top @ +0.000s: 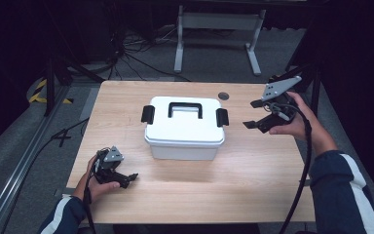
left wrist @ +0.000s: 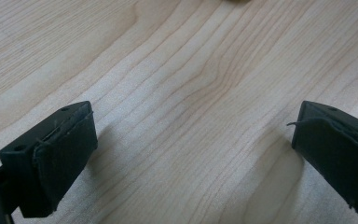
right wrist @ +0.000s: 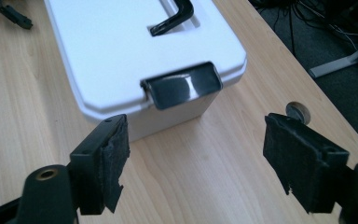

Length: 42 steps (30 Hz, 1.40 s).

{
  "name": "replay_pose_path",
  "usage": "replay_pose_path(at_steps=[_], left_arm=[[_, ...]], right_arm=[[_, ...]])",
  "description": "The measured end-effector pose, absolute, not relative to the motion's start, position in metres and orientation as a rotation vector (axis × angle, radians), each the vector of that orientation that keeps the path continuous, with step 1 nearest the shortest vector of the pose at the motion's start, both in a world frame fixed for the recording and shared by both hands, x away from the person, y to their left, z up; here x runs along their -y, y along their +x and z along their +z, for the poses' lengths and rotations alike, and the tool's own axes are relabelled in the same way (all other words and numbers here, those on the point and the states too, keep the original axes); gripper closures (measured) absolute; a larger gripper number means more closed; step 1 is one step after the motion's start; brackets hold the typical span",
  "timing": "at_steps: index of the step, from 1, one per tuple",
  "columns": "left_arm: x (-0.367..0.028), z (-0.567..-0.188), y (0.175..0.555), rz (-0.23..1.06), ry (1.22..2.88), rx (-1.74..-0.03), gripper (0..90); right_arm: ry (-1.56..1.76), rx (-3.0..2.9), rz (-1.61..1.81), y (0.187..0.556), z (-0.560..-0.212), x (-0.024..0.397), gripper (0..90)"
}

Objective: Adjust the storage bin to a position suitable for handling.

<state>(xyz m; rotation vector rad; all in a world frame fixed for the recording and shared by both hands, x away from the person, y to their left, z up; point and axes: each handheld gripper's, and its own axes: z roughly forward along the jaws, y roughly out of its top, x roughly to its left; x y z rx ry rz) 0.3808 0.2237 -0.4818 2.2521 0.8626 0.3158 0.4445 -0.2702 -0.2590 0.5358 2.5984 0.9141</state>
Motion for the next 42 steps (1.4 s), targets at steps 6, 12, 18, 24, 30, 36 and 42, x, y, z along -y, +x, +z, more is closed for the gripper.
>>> replay_pose_path(at_steps=[6,12,18,24,30,36,42], left_arm=[[-0.224,-0.482,0.381,0.318,2.253,-0.858,0.4],[-0.224,-0.482,0.381,0.319,2.252,-0.858,0.4],[-0.224,-0.482,0.381,0.317,2.253,-0.858,0.4],[-0.224,-0.482,0.381,0.310,2.253,-0.860,0.2],[-0.224,-0.482,0.381,0.311,2.253,-0.859,0.2],[-0.224,-0.482,0.381,0.315,2.252,-0.859,0.3],[-0.224,-0.482,0.379,0.323,2.244,-0.873,0.6]], right_arm=[[0.462,-2.634,0.831,0.461,-0.255,0.238,25.7],[0.386,-2.702,0.765,0.475,-0.257,0.202,27.2],[0.354,-2.783,0.671,0.493,-0.265,0.173,27.0],[0.366,-2.853,0.567,0.508,-0.271,0.154,28.9],[0.331,-2.895,0.483,0.522,-0.278,0.136,28.8],[0.331,-2.916,0.463,0.532,-0.282,0.130,28.8],[0.323,-2.960,0.447,0.541,-0.287,0.126,28.4]])
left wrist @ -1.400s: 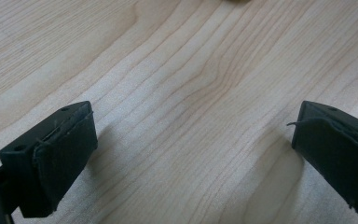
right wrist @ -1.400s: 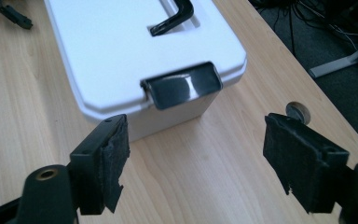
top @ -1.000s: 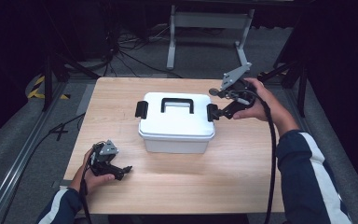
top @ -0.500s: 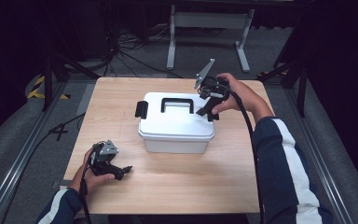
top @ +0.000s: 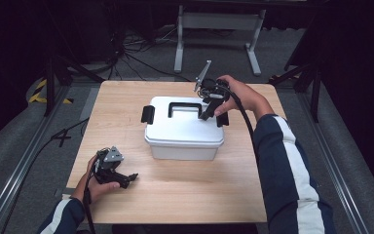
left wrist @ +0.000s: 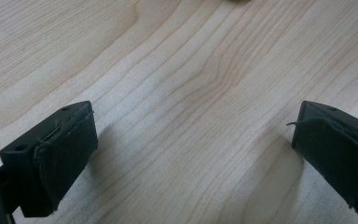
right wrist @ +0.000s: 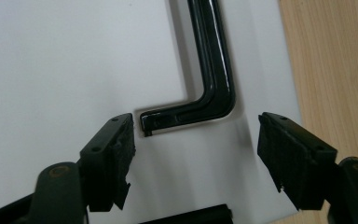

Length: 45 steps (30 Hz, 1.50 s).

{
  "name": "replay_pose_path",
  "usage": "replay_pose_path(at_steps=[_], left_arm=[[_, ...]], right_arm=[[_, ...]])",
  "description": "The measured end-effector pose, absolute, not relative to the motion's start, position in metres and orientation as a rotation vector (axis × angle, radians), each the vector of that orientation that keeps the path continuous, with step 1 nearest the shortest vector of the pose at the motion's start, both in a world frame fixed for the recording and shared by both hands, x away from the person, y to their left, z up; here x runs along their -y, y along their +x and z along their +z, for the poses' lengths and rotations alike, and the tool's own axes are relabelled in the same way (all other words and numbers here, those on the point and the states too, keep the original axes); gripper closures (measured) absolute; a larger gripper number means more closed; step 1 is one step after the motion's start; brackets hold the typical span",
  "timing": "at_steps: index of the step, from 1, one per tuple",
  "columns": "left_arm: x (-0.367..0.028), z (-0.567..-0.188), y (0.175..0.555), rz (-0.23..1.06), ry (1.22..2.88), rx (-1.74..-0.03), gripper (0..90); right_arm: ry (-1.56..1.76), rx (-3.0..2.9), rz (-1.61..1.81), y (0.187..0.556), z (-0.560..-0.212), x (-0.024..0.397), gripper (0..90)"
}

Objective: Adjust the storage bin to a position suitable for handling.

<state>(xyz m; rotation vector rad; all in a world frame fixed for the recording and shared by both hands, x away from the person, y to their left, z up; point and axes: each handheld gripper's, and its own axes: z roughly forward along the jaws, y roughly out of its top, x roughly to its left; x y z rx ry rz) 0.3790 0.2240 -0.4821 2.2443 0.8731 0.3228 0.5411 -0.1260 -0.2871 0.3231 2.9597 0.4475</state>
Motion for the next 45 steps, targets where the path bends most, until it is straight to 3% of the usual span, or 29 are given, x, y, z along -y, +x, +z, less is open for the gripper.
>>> replay_pose_path(at_steps=[11,17,34,45], left_arm=[[-0.224,-0.482,0.374,0.332,2.232,-0.915,0.8],[-0.225,-0.482,0.373,0.340,2.232,-0.916,0.8],[-0.225,-0.482,0.374,0.327,2.235,-0.908,0.2],[-0.225,-0.482,0.374,0.332,2.237,-0.905,0.4]], right_arm=[[0.318,-3.036,0.455,0.554,-0.290,0.128,21.7],[0.261,-3.056,0.484,0.553,-0.291,0.122,22.8],[0.072,-2.988,0.503,0.527,-0.261,0.099,47.0],[-0.039,-2.931,0.453,0.512,-0.260,0.075,75.6]])
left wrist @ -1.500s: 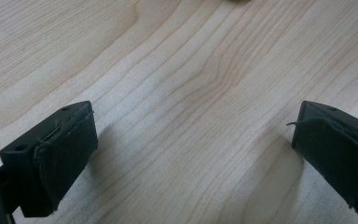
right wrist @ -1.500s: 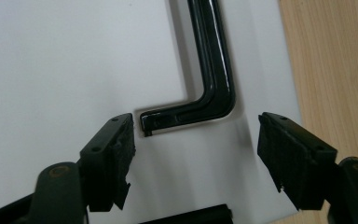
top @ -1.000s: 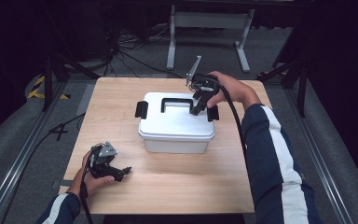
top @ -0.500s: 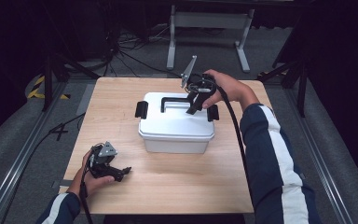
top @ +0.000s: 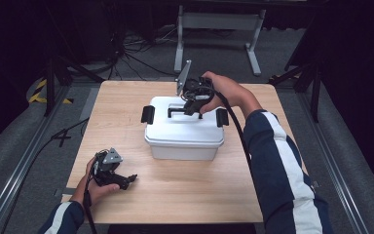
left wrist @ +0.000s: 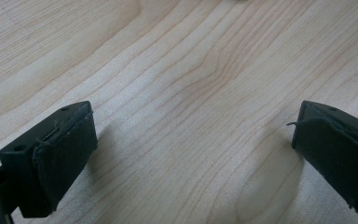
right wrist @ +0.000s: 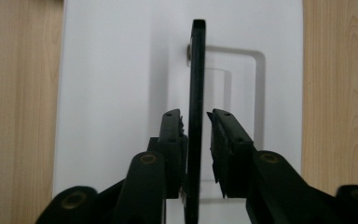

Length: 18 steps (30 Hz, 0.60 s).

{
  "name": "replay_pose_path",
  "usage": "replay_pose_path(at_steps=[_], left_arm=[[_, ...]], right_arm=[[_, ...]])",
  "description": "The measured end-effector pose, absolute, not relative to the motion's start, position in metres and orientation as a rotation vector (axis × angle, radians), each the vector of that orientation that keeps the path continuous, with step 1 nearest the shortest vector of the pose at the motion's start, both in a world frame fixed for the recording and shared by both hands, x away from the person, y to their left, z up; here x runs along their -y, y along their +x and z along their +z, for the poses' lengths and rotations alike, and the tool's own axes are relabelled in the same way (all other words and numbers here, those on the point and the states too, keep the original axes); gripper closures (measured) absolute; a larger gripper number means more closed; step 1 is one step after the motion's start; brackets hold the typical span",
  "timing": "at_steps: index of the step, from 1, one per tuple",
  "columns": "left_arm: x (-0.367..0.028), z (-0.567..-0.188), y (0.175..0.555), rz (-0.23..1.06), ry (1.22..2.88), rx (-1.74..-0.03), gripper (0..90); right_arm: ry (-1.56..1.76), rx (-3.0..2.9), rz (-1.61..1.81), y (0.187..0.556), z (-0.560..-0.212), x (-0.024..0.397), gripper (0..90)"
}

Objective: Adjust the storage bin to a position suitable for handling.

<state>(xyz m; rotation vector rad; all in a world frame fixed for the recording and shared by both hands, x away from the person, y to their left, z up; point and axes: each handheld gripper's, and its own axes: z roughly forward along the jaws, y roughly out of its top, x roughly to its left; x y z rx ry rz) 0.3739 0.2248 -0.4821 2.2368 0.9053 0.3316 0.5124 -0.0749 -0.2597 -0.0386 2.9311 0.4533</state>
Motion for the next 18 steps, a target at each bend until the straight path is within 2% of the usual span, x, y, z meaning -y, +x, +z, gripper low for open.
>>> replay_pose_path(at_steps=[4,18], left_arm=[[-0.225,-0.482,0.374,0.331,2.237,-0.905,0.4],[-0.225,-0.482,0.374,0.330,2.234,-0.909,0.3]], right_arm=[[-0.075,-2.903,0.441,0.507,-0.259,0.069,82.9],[-0.073,-2.869,0.404,0.499,-0.262,0.063,83.4]])
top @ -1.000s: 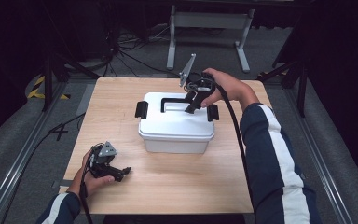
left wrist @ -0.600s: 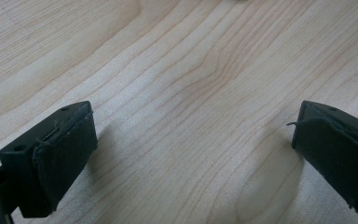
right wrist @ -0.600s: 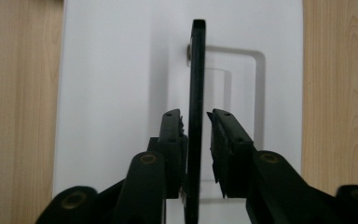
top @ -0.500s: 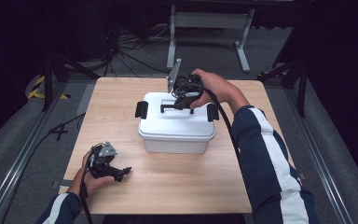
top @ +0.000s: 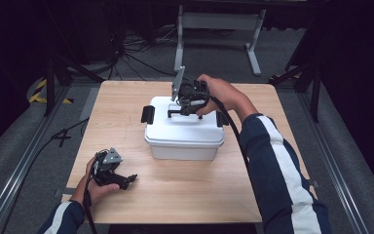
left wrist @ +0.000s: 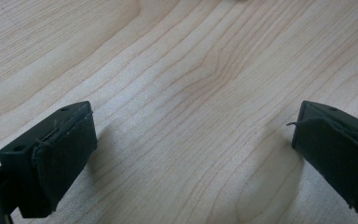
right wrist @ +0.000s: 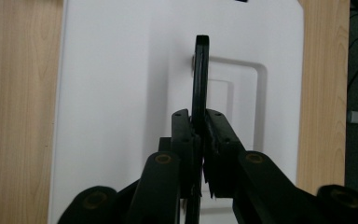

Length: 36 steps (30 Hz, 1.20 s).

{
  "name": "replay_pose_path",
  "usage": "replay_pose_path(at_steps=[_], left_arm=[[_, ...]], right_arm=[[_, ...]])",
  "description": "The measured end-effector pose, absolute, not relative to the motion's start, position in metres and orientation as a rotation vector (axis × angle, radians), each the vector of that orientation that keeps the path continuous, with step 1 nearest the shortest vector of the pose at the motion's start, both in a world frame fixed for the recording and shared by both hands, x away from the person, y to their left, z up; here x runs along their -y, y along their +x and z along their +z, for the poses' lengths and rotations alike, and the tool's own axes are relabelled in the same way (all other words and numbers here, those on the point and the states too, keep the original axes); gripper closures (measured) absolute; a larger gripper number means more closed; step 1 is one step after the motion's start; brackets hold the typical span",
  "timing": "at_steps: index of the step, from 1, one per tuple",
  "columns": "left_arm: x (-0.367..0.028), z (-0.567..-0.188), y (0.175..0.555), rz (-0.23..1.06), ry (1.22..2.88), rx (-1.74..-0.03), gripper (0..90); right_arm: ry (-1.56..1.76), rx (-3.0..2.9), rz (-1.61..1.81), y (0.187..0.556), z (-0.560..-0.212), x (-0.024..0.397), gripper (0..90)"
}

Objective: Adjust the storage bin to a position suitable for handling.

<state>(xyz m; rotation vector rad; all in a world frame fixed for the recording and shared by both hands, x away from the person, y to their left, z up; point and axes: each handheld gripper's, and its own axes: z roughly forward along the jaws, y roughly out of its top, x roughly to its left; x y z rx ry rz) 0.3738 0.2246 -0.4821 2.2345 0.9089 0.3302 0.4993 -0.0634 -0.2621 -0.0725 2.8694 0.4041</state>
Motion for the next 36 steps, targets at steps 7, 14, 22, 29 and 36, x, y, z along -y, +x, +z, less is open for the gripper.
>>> replay_pose_path(at_steps=[7,14,22,29,36], left_arm=[[-0.225,-0.482,0.374,0.330,2.235,-0.909,0.3],[-0.225,-0.482,0.374,0.330,2.236,-0.909,0.4],[-0.225,-0.482,0.374,0.329,2.235,-0.909,0.3],[-0.225,-0.482,0.374,0.329,2.235,-0.910,0.3],[-0.225,-0.482,0.374,0.328,2.235,-0.909,0.3]], right_arm=[[-0.083,-2.855,0.402,0.498,-0.260,0.065,84.5],[-0.095,-2.844,0.416,0.496,-0.255,0.065,84.6],[-0.098,-2.822,0.459,0.492,-0.243,0.070,84.9],[-0.095,-2.798,0.491,0.490,-0.229,0.080,84.9],[-0.108,-2.792,0.506,0.486,-0.220,0.090,84.9]])
